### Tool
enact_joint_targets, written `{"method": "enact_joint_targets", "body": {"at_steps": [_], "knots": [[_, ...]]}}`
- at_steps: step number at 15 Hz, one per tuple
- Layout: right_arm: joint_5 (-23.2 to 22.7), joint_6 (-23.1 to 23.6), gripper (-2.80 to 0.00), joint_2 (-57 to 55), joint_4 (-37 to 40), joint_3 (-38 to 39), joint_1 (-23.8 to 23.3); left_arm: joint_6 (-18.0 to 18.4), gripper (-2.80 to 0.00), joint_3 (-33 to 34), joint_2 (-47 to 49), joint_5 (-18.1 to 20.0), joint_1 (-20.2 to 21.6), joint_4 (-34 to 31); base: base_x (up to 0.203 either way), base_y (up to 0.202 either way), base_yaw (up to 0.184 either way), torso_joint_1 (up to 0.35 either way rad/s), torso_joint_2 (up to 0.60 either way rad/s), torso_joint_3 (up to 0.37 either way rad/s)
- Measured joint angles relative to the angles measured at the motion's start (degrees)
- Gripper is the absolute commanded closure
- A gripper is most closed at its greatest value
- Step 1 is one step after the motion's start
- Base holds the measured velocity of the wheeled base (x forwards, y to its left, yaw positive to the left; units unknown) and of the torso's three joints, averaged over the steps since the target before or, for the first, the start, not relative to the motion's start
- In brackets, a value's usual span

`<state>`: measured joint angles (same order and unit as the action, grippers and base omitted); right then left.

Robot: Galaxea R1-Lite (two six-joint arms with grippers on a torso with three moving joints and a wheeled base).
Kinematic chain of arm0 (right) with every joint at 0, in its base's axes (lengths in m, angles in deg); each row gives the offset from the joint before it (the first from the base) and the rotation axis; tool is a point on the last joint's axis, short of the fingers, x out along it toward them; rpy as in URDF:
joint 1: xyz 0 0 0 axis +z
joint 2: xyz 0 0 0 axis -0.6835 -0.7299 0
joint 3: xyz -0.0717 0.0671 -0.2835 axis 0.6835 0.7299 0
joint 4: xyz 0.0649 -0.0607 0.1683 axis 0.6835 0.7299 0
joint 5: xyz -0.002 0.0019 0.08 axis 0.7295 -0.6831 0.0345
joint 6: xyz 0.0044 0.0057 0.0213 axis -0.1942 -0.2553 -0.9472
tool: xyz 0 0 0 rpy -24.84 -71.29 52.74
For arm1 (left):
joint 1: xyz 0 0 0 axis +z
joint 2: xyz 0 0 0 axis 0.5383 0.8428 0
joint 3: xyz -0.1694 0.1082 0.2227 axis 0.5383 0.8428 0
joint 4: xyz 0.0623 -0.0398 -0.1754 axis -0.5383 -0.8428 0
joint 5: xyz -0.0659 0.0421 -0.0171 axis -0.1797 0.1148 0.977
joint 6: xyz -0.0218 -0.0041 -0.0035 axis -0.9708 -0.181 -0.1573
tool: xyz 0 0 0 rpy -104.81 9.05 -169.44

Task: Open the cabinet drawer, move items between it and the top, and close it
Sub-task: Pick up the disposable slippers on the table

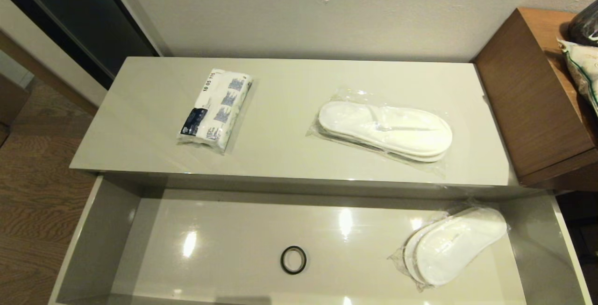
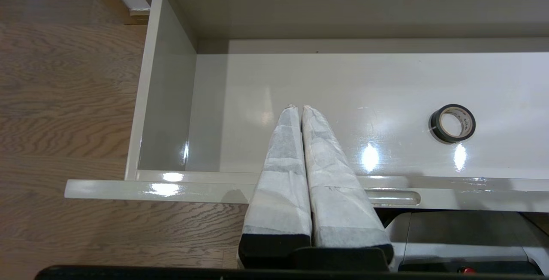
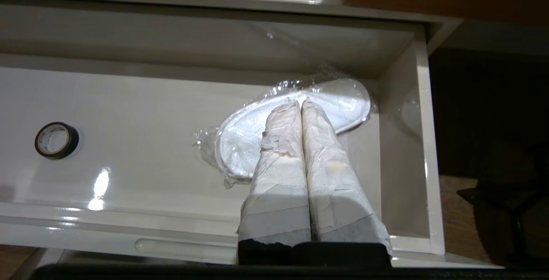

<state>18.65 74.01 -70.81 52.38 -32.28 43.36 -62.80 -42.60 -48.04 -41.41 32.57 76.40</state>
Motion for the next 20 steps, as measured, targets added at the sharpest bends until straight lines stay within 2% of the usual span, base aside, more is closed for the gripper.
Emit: {"method": "enact_joint_targets", "body": {"at_steps": [2,3,5,7,9,11,12,18,20], "knots": [[-0.44,-0.23,0.0,-0.43,1.69,-4.2,0.0,0.01,0.0,0.0,0.0,0.0,0.0,0.06,0.0,0.0,0.0,0.0,0.0,0.0],[-1.08,-1.35,0.0,-1.31,3.95,-9.19,0.0,0.01,0.0,0.0,0.0,0.02,0.0,0.04,0.0,0.0,0.0,0.0,0.0,0.0],[-2.05,-4.96,0.0,-4.7,9.52,-24.29,0.0,0.0,0.0,0.0,0.0,0.0,0.0,0.02,0.0,0.0,0.0,0.0,0.0,0.0],[-2.47,-8.93,0.0,-10.59,18.89,-40.39,-0.02,0.0,0.0,0.0,0.01,0.0,0.0,0.0,0.0,0.0,0.0,0.0,0.0,0.0],[-2.92,-11.58,0.0,-17.44,30.59,-50.02,-0.06,0.0,0.0,0.0,0.01,0.0,0.0,0.04,0.0,0.0,0.0,0.0,0.0,0.0],[-4.32,-13.8,0.0,-25.66,37.43,-51.99,-0.11,0.01,0.0,0.0,0.01,0.0,0.0,0.01,0.0,0.0,0.0,0.0,0.0,0.0],[-5.51,-15.11,0.0,-30.2,36.36,-51.32,-0.11,0.0,0.0,0.0,0.01,0.0,0.0,-0.01,0.0,0.0,0.0,0.0,0.0,0.0],[-13.33,-25.72,0.0,-60.37,24.15,-47.4,1.53,0.01,0.0,0.0,0.01,-0.01,0.0,-0.02,0.0,0.0,0.0,0.0,0.0,0.0],[-14.17,-28.14,0.0,-68.43,16.76,-46.77,2.17,0.01,0.0,0.0,0.01,0.0,0.0,0.02,0.0,0.0,0.0,0.0,0.0,0.0]]}}
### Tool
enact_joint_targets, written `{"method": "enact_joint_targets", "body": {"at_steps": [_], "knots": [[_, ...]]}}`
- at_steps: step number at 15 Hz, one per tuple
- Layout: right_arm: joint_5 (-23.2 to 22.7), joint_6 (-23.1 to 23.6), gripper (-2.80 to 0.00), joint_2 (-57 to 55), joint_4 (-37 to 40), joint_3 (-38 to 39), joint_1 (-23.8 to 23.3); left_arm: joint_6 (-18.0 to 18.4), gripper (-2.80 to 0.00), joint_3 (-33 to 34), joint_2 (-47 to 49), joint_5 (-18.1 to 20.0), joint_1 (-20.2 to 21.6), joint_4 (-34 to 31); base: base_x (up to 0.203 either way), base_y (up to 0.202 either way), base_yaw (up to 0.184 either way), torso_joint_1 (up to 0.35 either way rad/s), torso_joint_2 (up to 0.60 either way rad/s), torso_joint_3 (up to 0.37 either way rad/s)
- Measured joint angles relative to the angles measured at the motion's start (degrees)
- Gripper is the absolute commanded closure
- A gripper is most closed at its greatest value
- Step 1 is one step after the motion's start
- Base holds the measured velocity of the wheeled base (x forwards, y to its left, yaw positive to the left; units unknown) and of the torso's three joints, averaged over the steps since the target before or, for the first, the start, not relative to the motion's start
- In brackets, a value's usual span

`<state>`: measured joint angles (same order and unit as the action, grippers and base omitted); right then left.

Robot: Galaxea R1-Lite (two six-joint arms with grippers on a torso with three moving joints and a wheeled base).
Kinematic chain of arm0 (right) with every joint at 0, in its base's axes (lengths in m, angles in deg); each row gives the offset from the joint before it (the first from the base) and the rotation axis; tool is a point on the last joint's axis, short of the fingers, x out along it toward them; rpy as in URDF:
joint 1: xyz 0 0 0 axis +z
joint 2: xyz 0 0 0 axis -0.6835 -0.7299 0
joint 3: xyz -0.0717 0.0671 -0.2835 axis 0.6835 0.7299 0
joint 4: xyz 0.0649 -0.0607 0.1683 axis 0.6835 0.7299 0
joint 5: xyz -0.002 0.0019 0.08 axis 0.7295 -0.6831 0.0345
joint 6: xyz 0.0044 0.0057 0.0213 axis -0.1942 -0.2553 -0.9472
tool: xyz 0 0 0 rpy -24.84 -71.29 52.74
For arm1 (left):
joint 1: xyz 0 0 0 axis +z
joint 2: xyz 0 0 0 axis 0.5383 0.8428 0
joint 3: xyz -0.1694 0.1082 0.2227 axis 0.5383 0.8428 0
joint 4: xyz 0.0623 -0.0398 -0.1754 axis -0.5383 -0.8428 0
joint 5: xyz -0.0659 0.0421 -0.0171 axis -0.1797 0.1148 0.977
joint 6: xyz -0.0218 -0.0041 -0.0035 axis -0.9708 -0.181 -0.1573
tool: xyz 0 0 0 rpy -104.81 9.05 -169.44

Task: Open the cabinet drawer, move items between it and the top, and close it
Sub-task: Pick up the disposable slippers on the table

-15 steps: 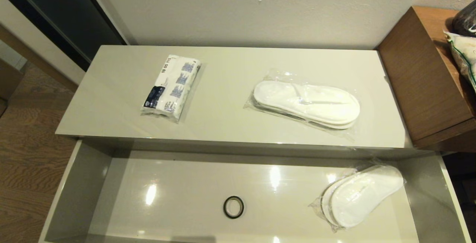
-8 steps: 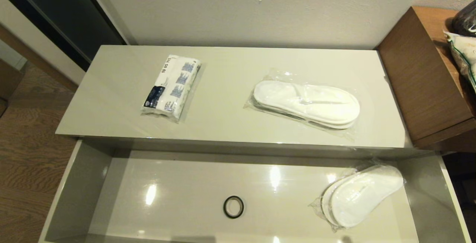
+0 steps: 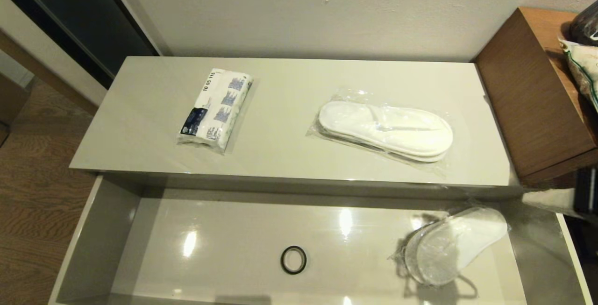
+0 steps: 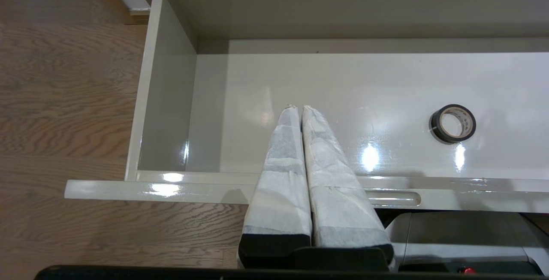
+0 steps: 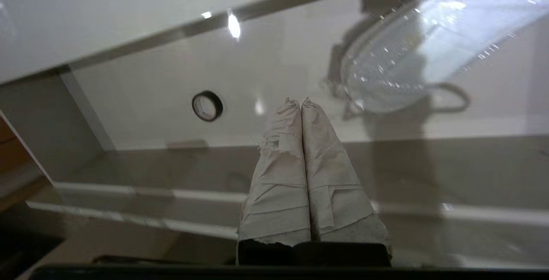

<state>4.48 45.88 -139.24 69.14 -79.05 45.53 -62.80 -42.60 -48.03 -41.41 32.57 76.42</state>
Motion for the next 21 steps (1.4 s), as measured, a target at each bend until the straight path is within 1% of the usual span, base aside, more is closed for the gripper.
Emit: {"method": "enact_joint_targets", "body": {"at_steps": [2,5,7,8,10,13,14,21], "knots": [[-0.26,-2.01,0.0,-7.33,-7.15,0.16,0.35,-0.01,0.0,0.0,0.02,0.0,0.0,-0.02,0.0,0.0,0.0,0.0,0.0,0.0],[-0.25,-5.45,0.0,-16.06,-14.42,-1.43,1.41,-0.01,0.0,0.0,0.02,-0.01,0.0,-0.02,0.0,0.0,0.0,0.0,0.0,0.0],[0.1,-6.93,0.0,-19.8,-16.73,-2.99,2.83,-0.01,0.0,0.0,0.02,-0.01,0.0,0.03,0.0,0.0,0.0,0.0,0.0,0.0],[1.15,-7.09,0.0,-21.76,-17.66,-3.94,3.91,-0.01,0.0,0.0,0.02,-0.01,0.0,0.01,0.0,0.0,0.0,0.0,0.0,0.0],[5.11,-7.23,0.0,-25.42,-20.58,-5.85,6.62,0.0,0.0,0.0,0.02,-0.01,0.0,0.0,0.0,0.0,0.0,0.0,0.0,0.0],[5.95,-7.3,0.0,-27.93,-21.26,-6.72,7.6,-0.01,0.0,0.0,0.02,0.0,0.0,0.0,0.0,0.0,0.0,0.0,0.0,0.0],[6.1,-7.35,-2.8,-28.45,-21.18,-6.79,7.72,-0.01,0.0,0.0,0.02,0.0,0.0,0.0,0.0,0.0,0.0,0.0,0.0,0.0],[6.17,-7.55,-2.8,-27.34,-20.51,-7.53,7.54,0.0,0.0,0.0,0.02,-0.01,0.0,-0.01,0.0,0.0,0.0,0.0,0.0,0.0]]}}
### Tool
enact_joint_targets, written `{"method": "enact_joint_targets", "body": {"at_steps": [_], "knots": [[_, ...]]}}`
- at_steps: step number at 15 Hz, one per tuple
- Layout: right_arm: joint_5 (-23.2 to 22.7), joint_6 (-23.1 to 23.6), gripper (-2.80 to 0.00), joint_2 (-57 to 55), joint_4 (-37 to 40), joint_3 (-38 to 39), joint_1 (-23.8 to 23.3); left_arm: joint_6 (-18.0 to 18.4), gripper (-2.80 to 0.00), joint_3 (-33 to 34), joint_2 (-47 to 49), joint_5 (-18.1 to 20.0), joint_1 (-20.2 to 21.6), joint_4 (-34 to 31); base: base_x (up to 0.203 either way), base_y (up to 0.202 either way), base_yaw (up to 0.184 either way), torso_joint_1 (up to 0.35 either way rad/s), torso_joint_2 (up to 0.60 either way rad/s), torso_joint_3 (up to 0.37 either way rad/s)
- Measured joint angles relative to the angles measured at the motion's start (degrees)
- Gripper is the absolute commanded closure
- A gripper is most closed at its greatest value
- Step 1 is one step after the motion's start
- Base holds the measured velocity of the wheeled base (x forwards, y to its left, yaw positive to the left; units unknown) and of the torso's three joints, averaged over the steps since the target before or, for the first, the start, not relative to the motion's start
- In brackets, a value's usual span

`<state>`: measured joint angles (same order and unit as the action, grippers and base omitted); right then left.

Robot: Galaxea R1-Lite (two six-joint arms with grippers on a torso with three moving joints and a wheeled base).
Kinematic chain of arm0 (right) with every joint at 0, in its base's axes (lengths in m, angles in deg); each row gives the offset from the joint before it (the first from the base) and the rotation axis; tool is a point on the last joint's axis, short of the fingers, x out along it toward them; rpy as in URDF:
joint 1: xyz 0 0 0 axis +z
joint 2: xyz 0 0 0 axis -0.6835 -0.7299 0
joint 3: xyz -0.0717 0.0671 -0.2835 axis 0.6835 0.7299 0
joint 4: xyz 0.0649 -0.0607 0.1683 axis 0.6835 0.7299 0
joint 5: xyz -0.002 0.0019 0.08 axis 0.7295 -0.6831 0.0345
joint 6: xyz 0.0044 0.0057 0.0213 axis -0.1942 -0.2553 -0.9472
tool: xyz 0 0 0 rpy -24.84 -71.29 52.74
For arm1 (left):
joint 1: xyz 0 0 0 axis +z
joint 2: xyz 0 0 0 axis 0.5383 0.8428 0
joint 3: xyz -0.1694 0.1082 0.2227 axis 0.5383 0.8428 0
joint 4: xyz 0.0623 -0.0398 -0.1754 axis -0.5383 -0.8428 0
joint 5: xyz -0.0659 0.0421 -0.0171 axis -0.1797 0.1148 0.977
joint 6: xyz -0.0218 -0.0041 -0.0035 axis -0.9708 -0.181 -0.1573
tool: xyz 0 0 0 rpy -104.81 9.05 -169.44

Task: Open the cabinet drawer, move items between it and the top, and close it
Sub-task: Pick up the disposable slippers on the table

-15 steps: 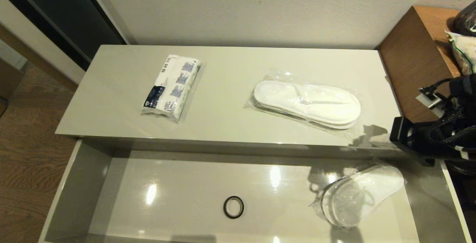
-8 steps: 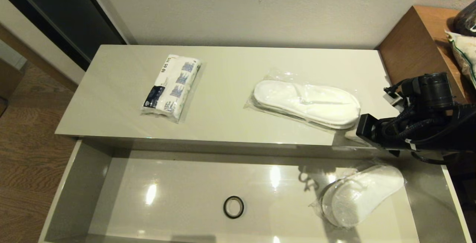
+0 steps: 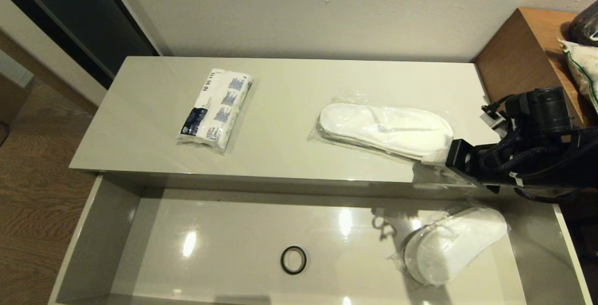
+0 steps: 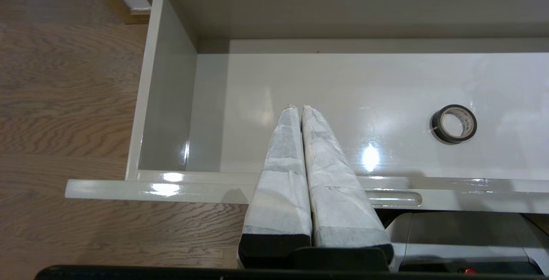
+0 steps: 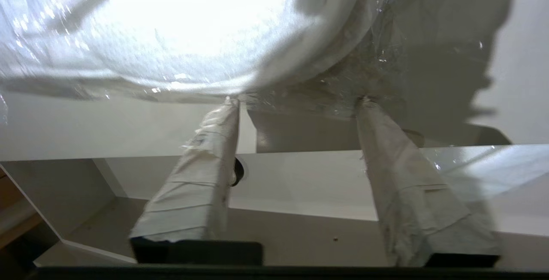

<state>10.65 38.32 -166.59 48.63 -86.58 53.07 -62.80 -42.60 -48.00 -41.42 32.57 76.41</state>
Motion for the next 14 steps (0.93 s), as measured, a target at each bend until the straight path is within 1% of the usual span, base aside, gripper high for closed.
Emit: {"method": "enact_joint_targets", "body": {"at_steps": [3,6,7,10,14], "knots": [[0.3,-0.36,-2.8,1.05,0.32,-1.23,-0.22,0.01,0.0,0.0,0.0,0.0,0.0,-0.01,0.0,0.0,0.0,0.0,0.0,0.0],[0.26,-3.12,-2.8,0.2,-0.15,-3.45,-0.22,0.0,0.0,0.0,0.0,0.01,0.0,-0.01,0.0,0.0,0.0,0.0,0.0,0.0],[0.22,-3.38,-2.8,-0.26,-0.19,-4.38,-0.34,0.01,0.0,0.0,0.0,0.01,0.0,0.02,0.0,0.0,0.0,0.0,0.0,0.0],[0.26,-3.53,-2.8,-1.49,-0.51,-6.03,-0.73,0.01,0.0,0.0,0.0,0.01,0.0,-0.01,0.0,0.0,0.0,0.0,0.0,0.0],[0.35,-3.23,-2.8,-3.4,-3.86,-6.91,-1.52,0.01,0.0,0.0,0.0,0.0,0.0,0.01,0.0,0.0,0.0,0.0,0.0,0.0]]}}
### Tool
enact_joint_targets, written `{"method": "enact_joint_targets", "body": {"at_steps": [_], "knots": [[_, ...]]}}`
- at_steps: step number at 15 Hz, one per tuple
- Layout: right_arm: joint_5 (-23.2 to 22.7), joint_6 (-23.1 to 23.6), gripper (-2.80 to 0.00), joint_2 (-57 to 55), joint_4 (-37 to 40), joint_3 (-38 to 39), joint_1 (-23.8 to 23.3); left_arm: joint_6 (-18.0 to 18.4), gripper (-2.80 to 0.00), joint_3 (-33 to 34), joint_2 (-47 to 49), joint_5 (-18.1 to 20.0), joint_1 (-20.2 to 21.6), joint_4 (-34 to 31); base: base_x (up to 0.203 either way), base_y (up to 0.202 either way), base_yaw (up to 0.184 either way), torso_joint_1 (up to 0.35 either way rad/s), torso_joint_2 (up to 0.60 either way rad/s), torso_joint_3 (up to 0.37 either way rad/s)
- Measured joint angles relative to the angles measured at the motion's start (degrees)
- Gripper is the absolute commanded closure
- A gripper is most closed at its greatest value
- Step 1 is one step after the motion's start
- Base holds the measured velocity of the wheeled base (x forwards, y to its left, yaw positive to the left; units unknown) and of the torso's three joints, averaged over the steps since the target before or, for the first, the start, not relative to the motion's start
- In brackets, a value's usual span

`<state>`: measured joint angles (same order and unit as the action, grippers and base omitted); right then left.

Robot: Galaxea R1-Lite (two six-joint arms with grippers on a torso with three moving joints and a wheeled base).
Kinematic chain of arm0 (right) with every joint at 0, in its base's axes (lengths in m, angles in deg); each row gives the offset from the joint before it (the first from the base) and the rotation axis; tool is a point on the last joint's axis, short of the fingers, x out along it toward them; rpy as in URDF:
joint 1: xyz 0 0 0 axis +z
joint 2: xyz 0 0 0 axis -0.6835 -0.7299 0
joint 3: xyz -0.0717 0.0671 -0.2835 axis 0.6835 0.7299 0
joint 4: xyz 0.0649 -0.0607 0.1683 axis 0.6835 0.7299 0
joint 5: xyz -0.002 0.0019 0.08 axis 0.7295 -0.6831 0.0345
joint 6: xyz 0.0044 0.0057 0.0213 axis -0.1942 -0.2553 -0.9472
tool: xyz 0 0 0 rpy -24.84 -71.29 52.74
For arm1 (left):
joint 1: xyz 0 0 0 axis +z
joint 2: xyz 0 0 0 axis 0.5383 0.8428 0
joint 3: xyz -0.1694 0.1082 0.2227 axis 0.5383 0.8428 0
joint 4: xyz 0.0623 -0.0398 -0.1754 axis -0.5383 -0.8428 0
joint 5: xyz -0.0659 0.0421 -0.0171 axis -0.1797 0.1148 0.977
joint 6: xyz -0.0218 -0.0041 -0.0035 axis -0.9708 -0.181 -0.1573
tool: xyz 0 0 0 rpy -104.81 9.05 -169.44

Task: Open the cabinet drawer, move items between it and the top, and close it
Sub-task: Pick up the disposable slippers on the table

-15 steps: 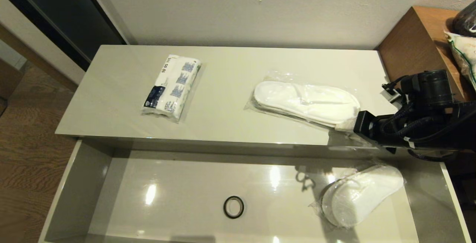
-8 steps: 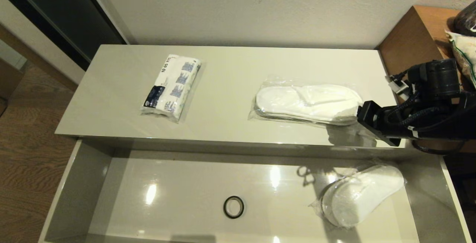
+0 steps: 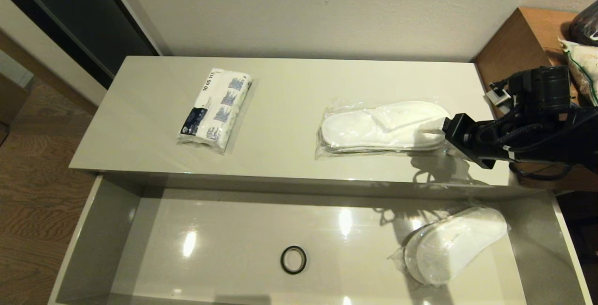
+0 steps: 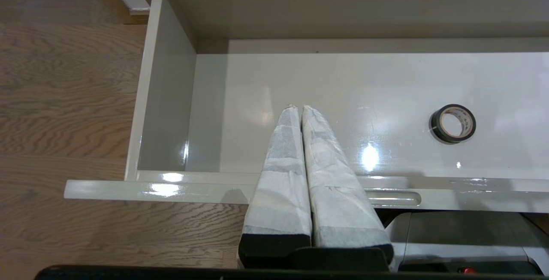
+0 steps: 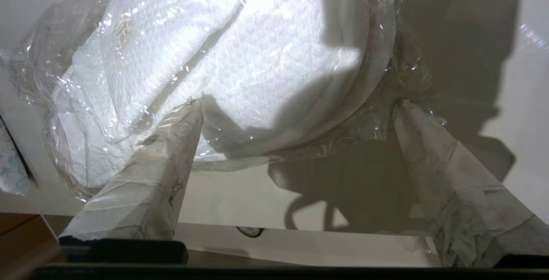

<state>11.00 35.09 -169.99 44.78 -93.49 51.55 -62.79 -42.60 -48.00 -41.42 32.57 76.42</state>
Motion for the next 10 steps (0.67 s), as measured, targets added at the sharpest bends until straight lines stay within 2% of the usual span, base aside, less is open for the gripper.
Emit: {"method": "enact_joint_targets", "body": {"at_steps": [2,6,7,10], "knots": [[1.55,0.25,-2.8,-0.7,0.33,-1.65,-0.05,-0.01,0.0,0.0,0.0,0.0,0.0,-0.01,0.0,0.0,0.0,0.0,0.0,0.0],[10.48,4.06,-2.8,-2.87,3.12,-6.0,0.61,-0.01,0.0,0.0,0.0,0.0,0.0,0.0,0.0,0.0,0.0,0.0,0.0,0.0],[11.22,4.38,0.0,-3.33,3.23,-6.41,0.86,-0.01,0.0,0.0,0.0,-0.01,0.0,0.0,0.0,0.0,0.0,0.0,0.0,0.0],[10.83,4.13,0.0,-4.18,1.88,-6.85,1.6,-0.01,0.0,0.0,0.0,0.0,0.0,0.0,0.0,0.0,0.0,0.0,0.0,0.0]]}}
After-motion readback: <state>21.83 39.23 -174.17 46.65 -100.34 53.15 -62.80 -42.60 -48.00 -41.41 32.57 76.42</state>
